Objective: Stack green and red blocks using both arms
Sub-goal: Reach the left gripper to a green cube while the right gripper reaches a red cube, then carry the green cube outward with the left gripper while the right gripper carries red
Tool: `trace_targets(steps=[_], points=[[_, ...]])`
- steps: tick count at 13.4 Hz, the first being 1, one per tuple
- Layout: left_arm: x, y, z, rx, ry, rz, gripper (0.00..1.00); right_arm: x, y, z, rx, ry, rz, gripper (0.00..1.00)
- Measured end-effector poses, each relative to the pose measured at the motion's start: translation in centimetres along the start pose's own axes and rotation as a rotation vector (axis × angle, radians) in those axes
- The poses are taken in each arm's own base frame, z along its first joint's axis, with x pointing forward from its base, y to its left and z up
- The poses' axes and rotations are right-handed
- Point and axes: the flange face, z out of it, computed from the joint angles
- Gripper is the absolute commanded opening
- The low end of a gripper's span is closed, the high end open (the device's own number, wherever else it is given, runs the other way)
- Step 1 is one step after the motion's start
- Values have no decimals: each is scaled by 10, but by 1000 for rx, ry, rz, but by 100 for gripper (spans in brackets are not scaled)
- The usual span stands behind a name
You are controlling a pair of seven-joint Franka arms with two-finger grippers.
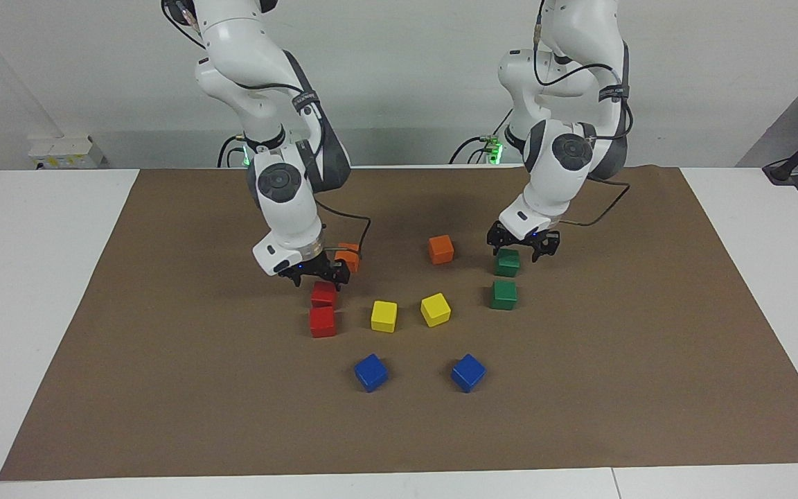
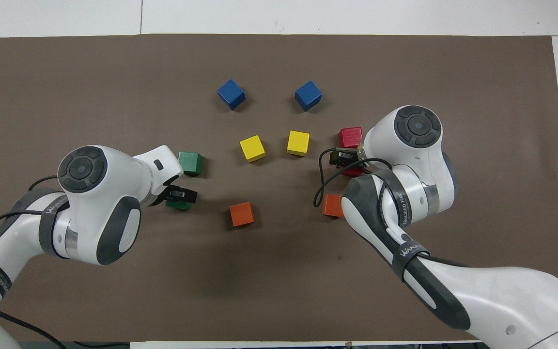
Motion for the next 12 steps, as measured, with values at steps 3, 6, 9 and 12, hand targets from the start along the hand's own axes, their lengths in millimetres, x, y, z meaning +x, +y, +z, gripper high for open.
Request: trace_targets(steps=[3,6,9,12], points=[[-5,6,15,2,2,10,100,1,-4,14,4,5,-5,0],[-5,14,24,2,9,13,92,-1,-7,14,-2,-5,-10,0],[-6,19,34,3,12,22,25,16,-2,-43,-44,-57,-10,0],[-6,20,37,3,7,26,0,62,70,-116,-28,-14,-129,0]])
